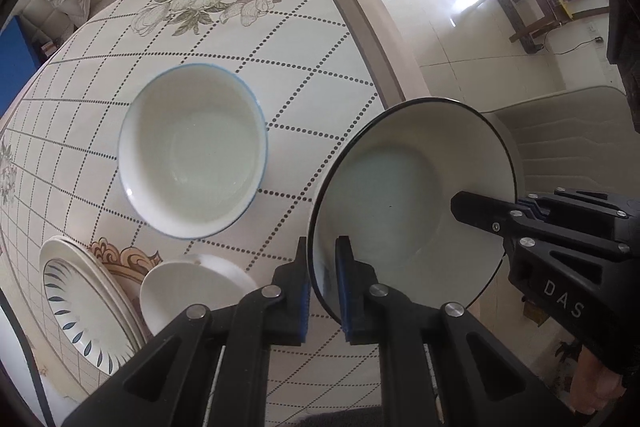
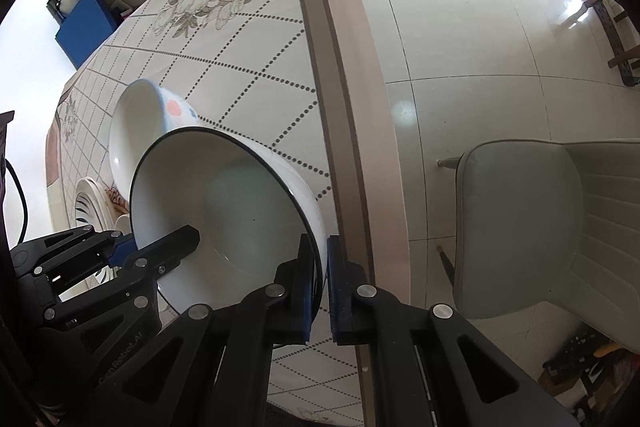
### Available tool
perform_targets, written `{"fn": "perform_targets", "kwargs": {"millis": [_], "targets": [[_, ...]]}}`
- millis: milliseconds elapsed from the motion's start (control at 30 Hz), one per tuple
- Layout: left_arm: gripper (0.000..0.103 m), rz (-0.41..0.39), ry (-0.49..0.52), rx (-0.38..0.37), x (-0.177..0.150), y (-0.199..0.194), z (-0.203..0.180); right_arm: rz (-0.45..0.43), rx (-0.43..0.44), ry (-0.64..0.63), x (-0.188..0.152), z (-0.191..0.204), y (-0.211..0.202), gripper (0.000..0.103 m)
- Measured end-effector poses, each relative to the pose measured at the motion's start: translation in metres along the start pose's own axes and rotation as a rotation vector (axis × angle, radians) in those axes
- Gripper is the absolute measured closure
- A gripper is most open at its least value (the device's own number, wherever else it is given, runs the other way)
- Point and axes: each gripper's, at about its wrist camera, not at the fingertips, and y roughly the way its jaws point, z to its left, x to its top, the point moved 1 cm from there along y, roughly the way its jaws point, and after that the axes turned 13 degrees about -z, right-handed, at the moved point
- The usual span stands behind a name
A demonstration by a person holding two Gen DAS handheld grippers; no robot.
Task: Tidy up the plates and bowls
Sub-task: 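Carry the dark-rimmed bowl and lower it into the red-flower bowl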
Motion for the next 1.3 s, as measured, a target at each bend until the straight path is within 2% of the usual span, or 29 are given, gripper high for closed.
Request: {"fn": "perform_targets", "kwargs": {"millis": [333, 600, 700, 933, 1300], "targets": [[0.094, -0.036, -0.099, 0.043, -0.045, -0.056, 0.081, 0.001, 0.078, -0.146, -0.028, 0.098, -0.026, 0.095], [0.094, 0.022, -0.214, 0.074, -0.081, -0.045, 0.136, 0.068, 0.090, -0.242, -0.053, 0.165, 0.006, 0.095], [0.094, 0.050, -0.237, 0.062, -0.087, -0.033, 0.144, 0.096, 0.074, -0.255, -0.057, 0.174, 0.022, 0.095], [0.094, 0.102, -0.220, 0.056, -0.090, -0.007, 0.148, 0.142, 0.041, -0.239, -0.053, 0.174, 0.061, 0.095], [0.093, 0.134, -0.201, 0.059, -0.089, 0.010, 0.142, 0.173, 0.008, -0.216, -0.054, 0.177, 0.083, 0.095]]}}
